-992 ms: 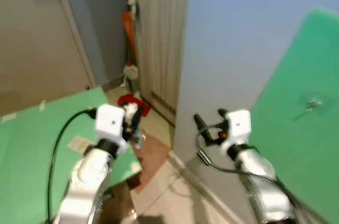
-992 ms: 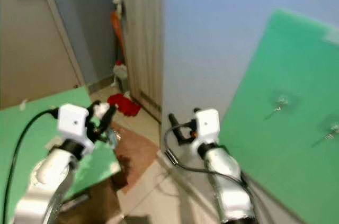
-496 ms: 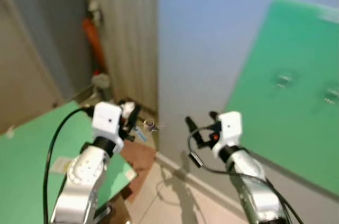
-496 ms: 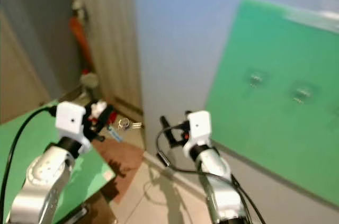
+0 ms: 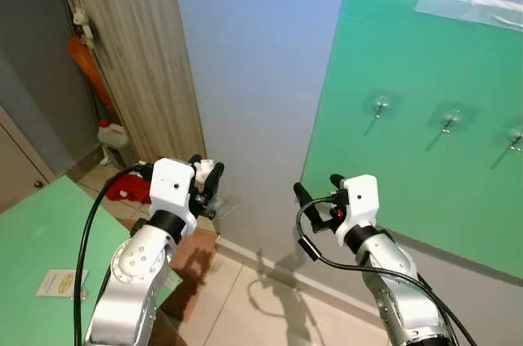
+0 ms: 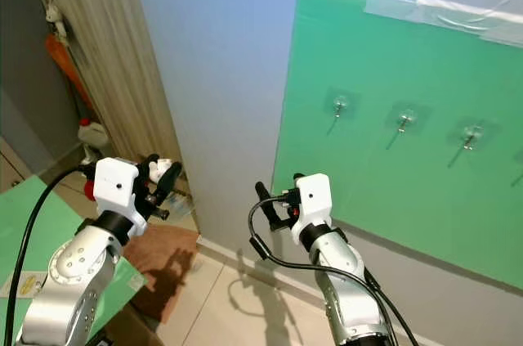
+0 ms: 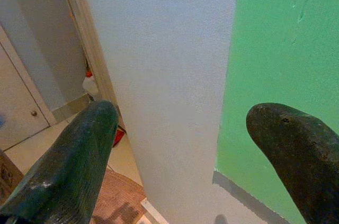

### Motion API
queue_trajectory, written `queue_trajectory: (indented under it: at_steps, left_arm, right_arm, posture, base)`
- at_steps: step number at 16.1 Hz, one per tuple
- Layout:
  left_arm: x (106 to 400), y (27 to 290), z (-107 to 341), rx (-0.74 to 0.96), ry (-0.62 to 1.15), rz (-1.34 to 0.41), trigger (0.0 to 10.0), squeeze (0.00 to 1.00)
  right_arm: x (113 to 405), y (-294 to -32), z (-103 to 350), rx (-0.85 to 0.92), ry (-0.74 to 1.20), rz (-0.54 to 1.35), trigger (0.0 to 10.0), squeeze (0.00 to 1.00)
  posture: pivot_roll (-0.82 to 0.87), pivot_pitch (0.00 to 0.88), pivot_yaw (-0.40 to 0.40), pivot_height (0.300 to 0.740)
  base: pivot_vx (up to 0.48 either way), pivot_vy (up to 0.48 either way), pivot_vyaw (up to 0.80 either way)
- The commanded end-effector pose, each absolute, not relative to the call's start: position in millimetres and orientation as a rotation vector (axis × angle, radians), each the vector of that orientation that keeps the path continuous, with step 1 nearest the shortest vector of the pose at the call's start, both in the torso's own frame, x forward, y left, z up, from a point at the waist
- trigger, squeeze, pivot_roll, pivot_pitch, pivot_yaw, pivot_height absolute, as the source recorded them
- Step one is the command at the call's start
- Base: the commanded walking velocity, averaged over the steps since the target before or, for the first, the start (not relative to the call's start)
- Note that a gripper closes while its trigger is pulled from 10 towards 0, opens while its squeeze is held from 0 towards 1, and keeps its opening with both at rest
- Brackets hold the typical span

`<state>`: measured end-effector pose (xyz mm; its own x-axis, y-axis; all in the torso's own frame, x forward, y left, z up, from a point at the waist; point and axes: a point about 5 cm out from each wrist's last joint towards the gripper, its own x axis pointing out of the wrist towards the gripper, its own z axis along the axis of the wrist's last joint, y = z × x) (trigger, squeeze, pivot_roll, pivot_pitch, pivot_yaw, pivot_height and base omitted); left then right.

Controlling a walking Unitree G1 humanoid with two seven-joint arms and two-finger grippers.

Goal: Hang keys on a hook

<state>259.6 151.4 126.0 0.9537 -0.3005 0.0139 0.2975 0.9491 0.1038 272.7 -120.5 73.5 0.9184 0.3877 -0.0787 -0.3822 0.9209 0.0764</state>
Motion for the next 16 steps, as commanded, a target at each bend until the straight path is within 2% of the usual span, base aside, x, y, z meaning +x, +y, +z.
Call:
queue_trajectory:
  at_steps: [1,6,16]
  left_arm:
    - [263,158,127,0.099,-0.034,-0.285,0.0,0.00]
    - [264,159,121,0.101,-0.011,-0.279,0.0,0.00]
    - [256,146,127,0.108,-0.074,-0.373,0.0,0.00]
  right_arm:
    - [276,-119,78,0.063,0.067,0.395,10.0,0.00]
    - [274,-124,76,0.059,0.072,0.371,10.0,0.00]
    - [272,-126,72,0.043,0.078,0.360,10.0,0.00]
  posture:
    - [0.00,0.000,0.041,0.740]
    - [-0.01,0.000,0.045,0.740]
    - [-0.02,0.000,0.042,0.740]
  base:
    - [0.000,0.000,-0.59]
    - [0.000,0.000,-0.58]
    - [0.000,-0.465,-0.58]
